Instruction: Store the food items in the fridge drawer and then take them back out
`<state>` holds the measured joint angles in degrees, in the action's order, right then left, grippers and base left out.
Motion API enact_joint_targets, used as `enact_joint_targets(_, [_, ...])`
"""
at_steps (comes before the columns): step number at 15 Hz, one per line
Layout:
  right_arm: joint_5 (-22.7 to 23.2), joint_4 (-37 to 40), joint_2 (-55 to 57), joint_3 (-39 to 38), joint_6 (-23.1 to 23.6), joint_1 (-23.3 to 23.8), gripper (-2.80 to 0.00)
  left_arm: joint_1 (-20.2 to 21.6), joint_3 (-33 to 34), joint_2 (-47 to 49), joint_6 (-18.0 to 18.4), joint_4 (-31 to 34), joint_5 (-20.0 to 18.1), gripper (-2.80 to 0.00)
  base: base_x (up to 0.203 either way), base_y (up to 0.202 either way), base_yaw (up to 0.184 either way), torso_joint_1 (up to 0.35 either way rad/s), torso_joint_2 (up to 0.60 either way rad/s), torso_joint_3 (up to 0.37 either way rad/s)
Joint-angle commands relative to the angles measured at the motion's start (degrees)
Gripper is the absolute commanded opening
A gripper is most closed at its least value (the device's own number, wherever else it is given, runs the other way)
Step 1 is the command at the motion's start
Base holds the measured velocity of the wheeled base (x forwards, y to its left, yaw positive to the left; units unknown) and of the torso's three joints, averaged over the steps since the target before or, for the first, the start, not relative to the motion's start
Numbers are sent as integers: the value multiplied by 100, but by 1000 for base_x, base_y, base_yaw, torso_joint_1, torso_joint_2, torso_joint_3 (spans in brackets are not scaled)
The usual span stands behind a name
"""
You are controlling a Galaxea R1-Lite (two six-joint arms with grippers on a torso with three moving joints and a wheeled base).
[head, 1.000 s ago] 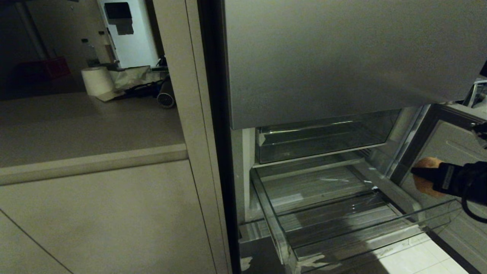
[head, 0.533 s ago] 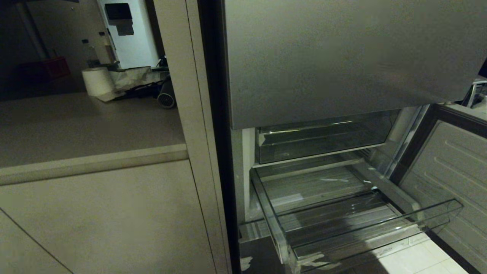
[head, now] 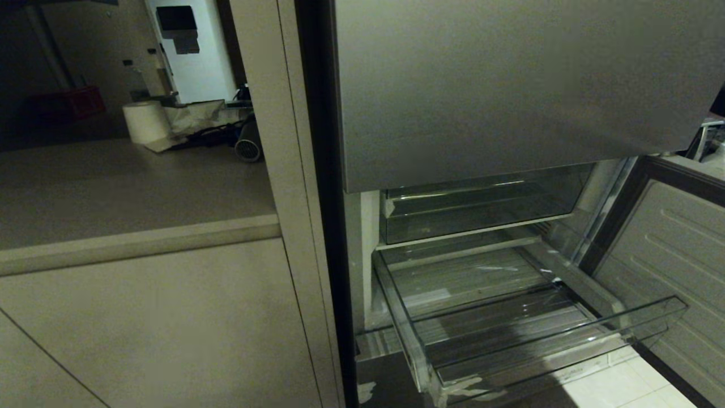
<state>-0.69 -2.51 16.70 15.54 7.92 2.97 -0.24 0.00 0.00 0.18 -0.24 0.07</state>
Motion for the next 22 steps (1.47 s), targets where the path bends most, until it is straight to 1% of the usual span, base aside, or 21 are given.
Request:
enact_joint_targets(1, [34,-35,-439,-604,43,-309,-280,-2,0,9,0,-2,1,-280,0,0,0,0,0,0])
enact_joint_targets(3, [49,-24,-1060,-1106,130,-329,-280,-2,0,9,0,-2,1,-280,0,0,0,0,0,0])
enact_joint_targets(5, [81,14,-1682,-1357,112,-305,-280,-2,0,9,-9,-2,1,-280,0,0,0,0,0,0])
enact_joint_targets(7, [140,-164,-1687,-1749,5,-275,-280,-2,0,9,-9,-2,1,-280,0,0,0,0,0,0])
enact_joint_targets(9, [117,-179,-1679,-1731,-323,-271,-280,-2,0,9,-9,-2,1,-280,0,0,0,0,0,0])
enact_joint_targets(13, [44,-197,-1679,-1730,-658,-271,-280,-2,0,9,-9,-2,1,-280,0,0,0,0,0,0])
enact_joint_targets(15, [8,-206,-1679,-1730,-766,-271,-280,-2,0,9,-9,-2,1,-280,0,0,0,0,0,0])
enact_joint_targets(22, [-1,-206,-1679,-1730,-862,-270,-280,-2,0,9,-9,-2,1,-280,2,1,-10,1,0,0])
